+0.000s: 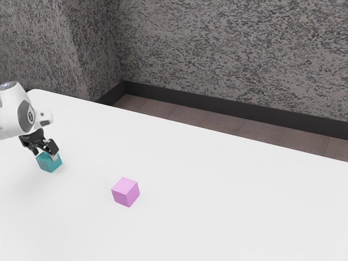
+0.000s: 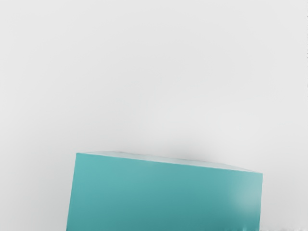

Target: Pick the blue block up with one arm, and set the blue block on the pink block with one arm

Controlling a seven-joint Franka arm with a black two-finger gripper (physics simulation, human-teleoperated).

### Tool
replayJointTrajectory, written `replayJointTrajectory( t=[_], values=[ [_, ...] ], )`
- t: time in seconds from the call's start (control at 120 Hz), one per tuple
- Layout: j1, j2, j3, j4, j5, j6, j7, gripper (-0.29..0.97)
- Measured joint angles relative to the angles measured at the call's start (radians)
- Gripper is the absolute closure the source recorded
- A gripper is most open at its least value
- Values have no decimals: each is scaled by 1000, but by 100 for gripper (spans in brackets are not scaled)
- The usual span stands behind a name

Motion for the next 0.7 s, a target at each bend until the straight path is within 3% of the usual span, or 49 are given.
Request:
replayJointTrajectory(
  t=[0.6, 0.7],
  values=[
    [15, 38, -21, 1, -67, 3, 171, 0],
    [16, 34, -21, 1, -76, 3, 184, 16]
  ],
)
